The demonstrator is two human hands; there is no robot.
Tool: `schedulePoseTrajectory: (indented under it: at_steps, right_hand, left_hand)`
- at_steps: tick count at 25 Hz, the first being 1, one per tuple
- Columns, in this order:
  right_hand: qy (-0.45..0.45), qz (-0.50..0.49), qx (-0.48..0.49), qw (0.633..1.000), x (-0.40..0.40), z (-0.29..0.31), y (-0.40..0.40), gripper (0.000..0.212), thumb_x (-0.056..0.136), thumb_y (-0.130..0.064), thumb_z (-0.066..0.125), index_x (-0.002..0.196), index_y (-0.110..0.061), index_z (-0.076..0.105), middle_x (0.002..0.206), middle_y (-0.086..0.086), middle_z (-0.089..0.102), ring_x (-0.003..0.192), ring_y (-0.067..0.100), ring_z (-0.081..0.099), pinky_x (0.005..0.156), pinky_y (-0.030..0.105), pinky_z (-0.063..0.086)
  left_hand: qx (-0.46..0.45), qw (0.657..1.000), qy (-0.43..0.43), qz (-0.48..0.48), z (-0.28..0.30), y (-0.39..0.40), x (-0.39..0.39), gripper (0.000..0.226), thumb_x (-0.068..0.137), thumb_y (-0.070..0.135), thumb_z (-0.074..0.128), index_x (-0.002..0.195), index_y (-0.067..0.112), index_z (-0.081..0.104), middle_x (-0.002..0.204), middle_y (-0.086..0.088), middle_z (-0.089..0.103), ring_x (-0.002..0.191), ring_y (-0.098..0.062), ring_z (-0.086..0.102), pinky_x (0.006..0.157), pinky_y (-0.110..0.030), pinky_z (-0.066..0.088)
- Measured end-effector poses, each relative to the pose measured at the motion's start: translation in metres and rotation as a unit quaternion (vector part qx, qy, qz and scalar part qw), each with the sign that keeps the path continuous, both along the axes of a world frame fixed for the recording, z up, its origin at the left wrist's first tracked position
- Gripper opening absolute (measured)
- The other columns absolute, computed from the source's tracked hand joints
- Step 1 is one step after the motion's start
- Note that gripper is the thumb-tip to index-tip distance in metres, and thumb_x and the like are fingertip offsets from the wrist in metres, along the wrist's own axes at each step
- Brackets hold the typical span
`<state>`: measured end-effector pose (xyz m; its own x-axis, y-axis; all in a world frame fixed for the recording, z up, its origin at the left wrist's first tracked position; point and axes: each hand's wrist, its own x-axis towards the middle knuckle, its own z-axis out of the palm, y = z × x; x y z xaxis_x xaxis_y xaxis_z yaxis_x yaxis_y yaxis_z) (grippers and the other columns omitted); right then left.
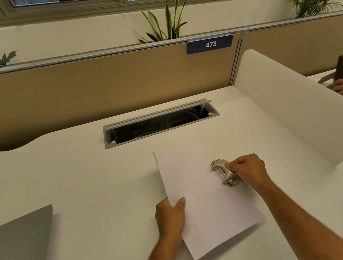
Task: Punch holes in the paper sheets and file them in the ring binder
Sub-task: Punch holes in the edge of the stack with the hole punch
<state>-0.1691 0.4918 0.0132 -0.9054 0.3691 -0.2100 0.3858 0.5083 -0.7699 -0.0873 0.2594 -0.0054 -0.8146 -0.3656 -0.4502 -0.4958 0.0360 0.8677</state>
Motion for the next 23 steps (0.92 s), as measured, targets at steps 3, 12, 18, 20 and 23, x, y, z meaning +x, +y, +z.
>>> schedulePoseTrajectory:
  at_steps: [3,12,18,20,23]
  right_hand:
    - [0.000,-0.003,0.003,1.000,0.0003,0.0003,0.0001,0.011,0.075,-0.030,0.081,0.071,-0.020,0.079,0.067,0.002,0.074,0.070,0.025,0.072,0.076,0.047,0.061]
    - [-0.006,0.003,0.005,1.000,0.0009,0.0038,-0.0005,0.011,0.075,-0.030,0.081,0.068,-0.023,0.078,0.066,0.002,0.075,0.072,0.027,0.072,0.076,0.048,0.061]
    - [-0.015,-0.006,-0.002,1.000,0.0004,0.0091,-0.0019,0.014,0.075,-0.028,0.082,0.063,-0.023,0.076,0.062,0.005,0.073,0.065,0.027,0.071,0.073,0.048,0.062]
    - [-0.018,-0.010,-0.007,1.000,0.0011,0.0092,-0.0020,0.015,0.076,-0.026,0.082,0.064,-0.020,0.076,0.057,0.006,0.071,0.059,0.024,0.068,0.072,0.047,0.063]
    - [-0.020,-0.013,-0.008,1.000,0.0020,0.0093,-0.0025,0.015,0.076,-0.025,0.082,0.063,-0.019,0.076,0.054,0.006,0.070,0.056,0.022,0.067,0.072,0.048,0.063]
  left_hand:
    - [0.008,1.000,-0.001,0.012,0.0018,0.0030,0.0045,0.032,0.090,0.019,0.068,0.118,0.006,0.067,0.113,-0.008,0.072,0.098,-0.029,0.067,0.092,-0.039,0.055]
    - [0.006,1.000,-0.001,0.013,0.0056,0.0039,0.0048,0.030,0.089,0.019,0.069,0.116,0.007,0.069,0.112,-0.007,0.073,0.097,-0.028,0.068,0.091,-0.038,0.055]
    - [0.010,1.000,-0.003,0.015,0.0070,0.0034,0.0037,0.031,0.090,0.019,0.068,0.118,0.007,0.068,0.112,-0.007,0.073,0.098,-0.028,0.068,0.092,-0.039,0.055]
    - [0.011,1.000,-0.002,0.016,0.0072,0.0030,0.0034,0.031,0.090,0.019,0.068,0.118,0.006,0.068,0.113,-0.007,0.072,0.098,-0.028,0.068,0.093,-0.039,0.055]
    - [0.009,1.000,-0.001,0.012,0.0066,0.0015,0.0019,0.031,0.090,0.020,0.068,0.118,0.007,0.068,0.114,-0.008,0.072,0.099,-0.029,0.068,0.093,-0.038,0.055]
